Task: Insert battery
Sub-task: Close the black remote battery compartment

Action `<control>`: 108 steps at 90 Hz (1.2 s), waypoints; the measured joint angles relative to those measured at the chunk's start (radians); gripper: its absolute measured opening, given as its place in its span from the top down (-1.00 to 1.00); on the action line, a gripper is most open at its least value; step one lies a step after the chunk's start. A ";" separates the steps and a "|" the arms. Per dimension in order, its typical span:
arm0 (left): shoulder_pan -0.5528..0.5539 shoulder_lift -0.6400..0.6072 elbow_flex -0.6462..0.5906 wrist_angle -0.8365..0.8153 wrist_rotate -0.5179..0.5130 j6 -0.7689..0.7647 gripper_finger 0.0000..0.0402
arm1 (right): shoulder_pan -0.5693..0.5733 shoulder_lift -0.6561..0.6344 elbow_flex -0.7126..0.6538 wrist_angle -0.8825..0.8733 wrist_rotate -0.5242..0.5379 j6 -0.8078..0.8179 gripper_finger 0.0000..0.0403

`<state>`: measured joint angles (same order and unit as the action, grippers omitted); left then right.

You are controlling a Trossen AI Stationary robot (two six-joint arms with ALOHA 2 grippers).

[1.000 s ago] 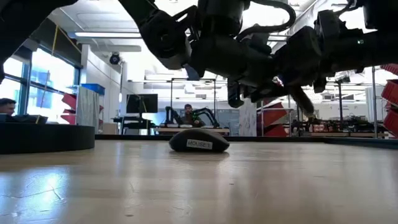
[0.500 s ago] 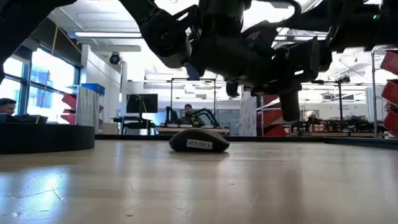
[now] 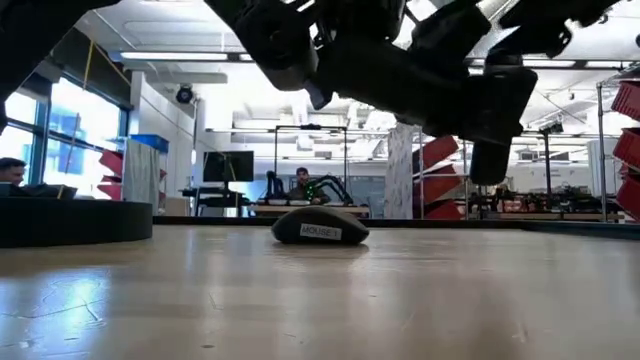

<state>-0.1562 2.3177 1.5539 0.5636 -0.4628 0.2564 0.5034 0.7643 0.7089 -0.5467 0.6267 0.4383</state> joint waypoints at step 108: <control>-0.015 -0.012 -0.003 -0.040 0.089 -0.003 0.63 | 0.032 0.243 -0.045 0.096 -0.082 -0.203 0.81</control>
<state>-0.1711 2.3052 1.5509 0.5240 -0.3742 0.2533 0.5350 1.0072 0.6640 -0.4506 0.5446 0.2349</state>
